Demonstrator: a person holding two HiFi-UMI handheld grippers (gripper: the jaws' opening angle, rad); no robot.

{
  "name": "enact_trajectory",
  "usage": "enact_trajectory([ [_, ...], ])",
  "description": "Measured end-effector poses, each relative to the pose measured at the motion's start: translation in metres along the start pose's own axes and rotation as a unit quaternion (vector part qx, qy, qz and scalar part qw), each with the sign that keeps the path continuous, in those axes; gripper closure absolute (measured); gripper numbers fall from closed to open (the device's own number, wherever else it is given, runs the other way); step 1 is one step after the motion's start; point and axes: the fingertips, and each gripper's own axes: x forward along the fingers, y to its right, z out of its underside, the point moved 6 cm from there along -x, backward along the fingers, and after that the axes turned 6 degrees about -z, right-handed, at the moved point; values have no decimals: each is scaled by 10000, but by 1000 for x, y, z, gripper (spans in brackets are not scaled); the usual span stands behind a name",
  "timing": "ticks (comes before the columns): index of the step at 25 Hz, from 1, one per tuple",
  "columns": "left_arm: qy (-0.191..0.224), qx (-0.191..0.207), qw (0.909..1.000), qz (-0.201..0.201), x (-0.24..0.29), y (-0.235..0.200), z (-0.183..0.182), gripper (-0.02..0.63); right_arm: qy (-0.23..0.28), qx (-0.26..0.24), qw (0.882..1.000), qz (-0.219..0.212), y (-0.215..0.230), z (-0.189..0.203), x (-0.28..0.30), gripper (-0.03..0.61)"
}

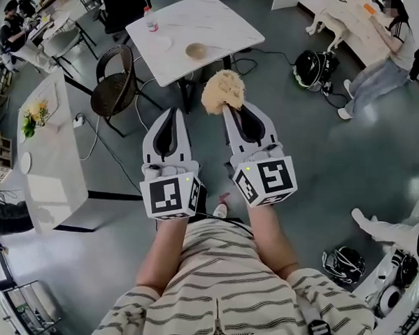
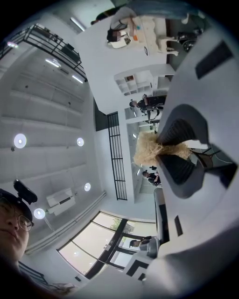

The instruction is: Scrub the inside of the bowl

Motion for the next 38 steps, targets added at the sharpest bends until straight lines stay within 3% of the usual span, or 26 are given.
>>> enact_trajectory([
  [12,-4,-41,10000,62,76,-6,27,609,-95,-66,9999,-39,42,19,61,508],
  [28,28,-220,9996,146,299,-93,37,609,-191,-230,9995,-33,124,15,278,508],
  [38,-92,-217,9989,412,392,-131,57,609,-282,-98,9992,257,163,38,370,508],
])
